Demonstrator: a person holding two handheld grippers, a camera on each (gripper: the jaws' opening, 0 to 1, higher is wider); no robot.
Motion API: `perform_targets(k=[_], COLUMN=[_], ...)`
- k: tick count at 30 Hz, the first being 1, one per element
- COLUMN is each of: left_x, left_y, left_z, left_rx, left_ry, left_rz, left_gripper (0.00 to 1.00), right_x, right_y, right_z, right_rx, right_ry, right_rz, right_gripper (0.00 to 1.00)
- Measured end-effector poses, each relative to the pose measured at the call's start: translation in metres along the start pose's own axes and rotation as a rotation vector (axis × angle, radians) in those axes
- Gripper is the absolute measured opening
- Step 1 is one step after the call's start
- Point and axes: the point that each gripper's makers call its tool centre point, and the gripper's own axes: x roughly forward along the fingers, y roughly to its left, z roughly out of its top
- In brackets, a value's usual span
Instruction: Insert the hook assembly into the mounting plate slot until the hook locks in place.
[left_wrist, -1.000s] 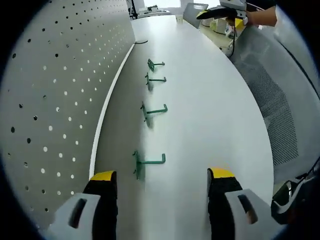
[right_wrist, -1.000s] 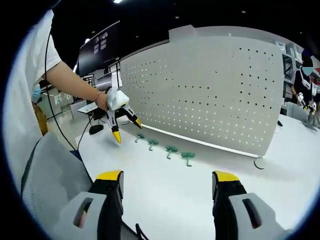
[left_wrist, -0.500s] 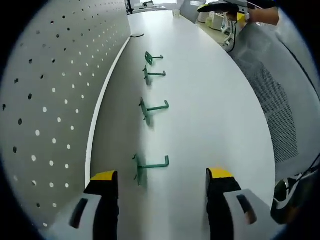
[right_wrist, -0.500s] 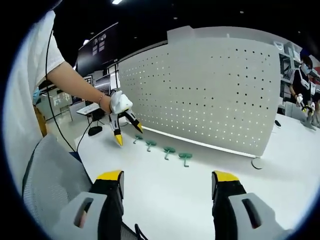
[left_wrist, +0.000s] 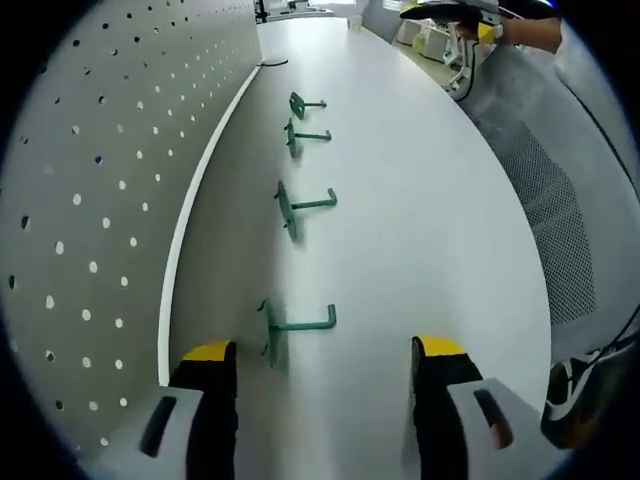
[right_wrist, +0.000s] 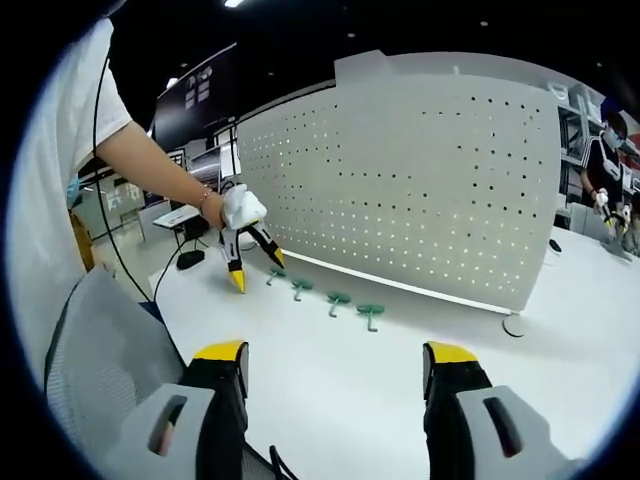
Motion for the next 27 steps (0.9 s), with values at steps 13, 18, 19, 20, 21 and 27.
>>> perform_targets(k=[13, 18, 19, 20, 21, 27], left_x=[-0.001, -0.003, -0.003, -0.003, -0.003, -0.003], left_y=[0.008, 0.012, 0.013, 0.014, 0.015, 0.017], left_z=[0.001, 0.002, 0.002, 0.002, 0.002, 0.002], left_rx=[-0.036, -0.061, -0.063, -0.065, -0.069, -0.084], left_ry=[-0.022, -0.023, -0.021, -0.023, -0.024, -0.017], left_rz=[0.017, 0.029, 0.031, 0.031, 0.033, 0.038], left_gripper=[0.65, 0.56, 0.55, 0.54, 0.53, 0.49], right_x=[0.0, 0.0, 0.0, 0.0, 0.0, 0.0], right_y=[0.001, 0.0, 0.0, -0.001, -0.001, -0.002], right_z=[-0.002, 0.0, 0.0, 0.0, 0.0, 0.002], right_rx=[0.0, -0.003, -0.004, -0.004, -0.003, -0.001], right_ry=[0.0, -0.002, -0.002, -0.004, -0.004, -0.01], right_rz=[-0.002, -0.005, -0.006, -0.006, -0.007, -0.012], right_gripper=[0.69, 0.68, 0.68, 0.68, 0.68, 0.69])
